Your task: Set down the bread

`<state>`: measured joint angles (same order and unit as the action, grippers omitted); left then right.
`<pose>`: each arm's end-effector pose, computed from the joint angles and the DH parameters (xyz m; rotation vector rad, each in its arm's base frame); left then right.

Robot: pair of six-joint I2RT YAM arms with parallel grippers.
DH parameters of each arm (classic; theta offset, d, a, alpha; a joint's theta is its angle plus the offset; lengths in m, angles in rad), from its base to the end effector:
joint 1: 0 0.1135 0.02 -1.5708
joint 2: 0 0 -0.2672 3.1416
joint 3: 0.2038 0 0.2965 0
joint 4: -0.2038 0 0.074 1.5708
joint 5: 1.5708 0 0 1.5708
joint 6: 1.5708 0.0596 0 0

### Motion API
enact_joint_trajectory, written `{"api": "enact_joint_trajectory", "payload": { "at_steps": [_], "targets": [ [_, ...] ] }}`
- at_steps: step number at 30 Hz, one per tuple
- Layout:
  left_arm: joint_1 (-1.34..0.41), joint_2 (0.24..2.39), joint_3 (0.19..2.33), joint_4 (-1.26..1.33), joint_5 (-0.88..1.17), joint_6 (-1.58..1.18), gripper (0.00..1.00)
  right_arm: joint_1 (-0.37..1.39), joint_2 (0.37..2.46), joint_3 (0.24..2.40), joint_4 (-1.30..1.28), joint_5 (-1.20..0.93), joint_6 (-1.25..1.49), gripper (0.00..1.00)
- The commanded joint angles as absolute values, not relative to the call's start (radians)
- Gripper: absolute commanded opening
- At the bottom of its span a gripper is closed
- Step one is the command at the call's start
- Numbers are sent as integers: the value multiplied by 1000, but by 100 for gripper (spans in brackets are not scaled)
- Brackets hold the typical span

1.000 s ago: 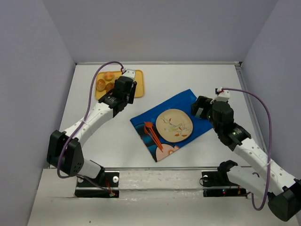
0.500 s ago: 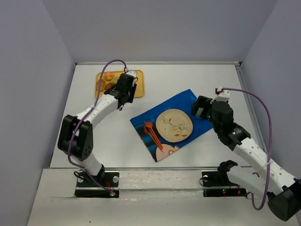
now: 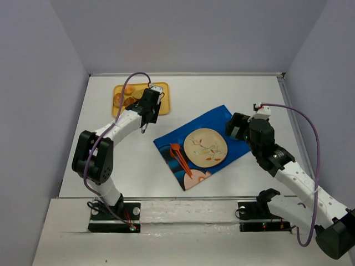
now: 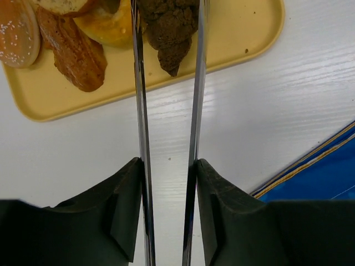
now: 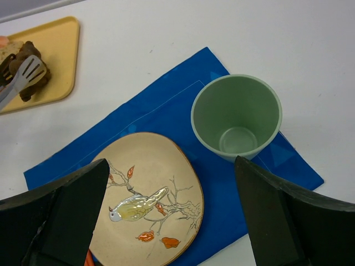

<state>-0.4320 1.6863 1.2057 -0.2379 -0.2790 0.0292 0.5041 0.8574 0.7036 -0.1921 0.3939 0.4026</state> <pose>0.4018 -0.1672 0.2115 0.3752 2.2267 0.1054 0.2410 0.1068 0.2866 0.1677 1.8890 0.2410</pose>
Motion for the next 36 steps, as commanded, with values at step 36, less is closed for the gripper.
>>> {"api": "enact_joint_trajectory", "payload": {
  "at_steps": [36],
  "targets": [
    [-1066,1183,874,-253,-89,-548,50,500,735,693,-164,371,425,100]
  ]
}}
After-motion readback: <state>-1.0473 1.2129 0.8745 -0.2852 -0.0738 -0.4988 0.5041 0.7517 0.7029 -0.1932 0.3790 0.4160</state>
